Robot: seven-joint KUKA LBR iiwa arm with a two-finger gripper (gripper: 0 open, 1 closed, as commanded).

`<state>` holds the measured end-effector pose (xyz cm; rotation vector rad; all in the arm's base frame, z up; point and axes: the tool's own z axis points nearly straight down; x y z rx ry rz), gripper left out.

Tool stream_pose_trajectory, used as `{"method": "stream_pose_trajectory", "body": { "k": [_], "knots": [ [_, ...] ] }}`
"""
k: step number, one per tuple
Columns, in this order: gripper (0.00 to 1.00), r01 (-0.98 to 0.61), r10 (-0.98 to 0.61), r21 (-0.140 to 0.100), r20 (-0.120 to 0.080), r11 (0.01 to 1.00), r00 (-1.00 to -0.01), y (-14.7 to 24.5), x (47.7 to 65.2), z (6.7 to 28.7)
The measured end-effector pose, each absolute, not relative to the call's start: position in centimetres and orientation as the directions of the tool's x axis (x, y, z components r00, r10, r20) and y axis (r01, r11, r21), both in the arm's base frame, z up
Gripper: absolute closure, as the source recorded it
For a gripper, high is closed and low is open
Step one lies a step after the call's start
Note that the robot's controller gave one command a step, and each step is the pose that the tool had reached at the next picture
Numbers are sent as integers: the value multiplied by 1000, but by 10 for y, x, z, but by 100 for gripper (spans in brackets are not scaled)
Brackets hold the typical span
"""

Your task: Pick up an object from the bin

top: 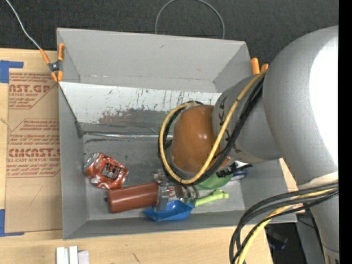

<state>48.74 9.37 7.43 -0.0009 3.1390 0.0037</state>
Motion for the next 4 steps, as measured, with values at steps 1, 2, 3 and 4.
{"method": "stream_pose_trajectory", "body": {
  "k": [1, 2, 3, 4],
  "knots": [
    [100, 0, 0, 2, -3, 1000, -1000, 94, 487, 74],
    [100, -3, -3, 2, 3, 1000, -1000, 95, 487, 148],
    [100, 16, 16, 4, -9, 1000, -1000, 85, 489, 107],
    [100, 21, 21, 2, 7, 1000, -1000, 83, 487, 122]
  ]
}}
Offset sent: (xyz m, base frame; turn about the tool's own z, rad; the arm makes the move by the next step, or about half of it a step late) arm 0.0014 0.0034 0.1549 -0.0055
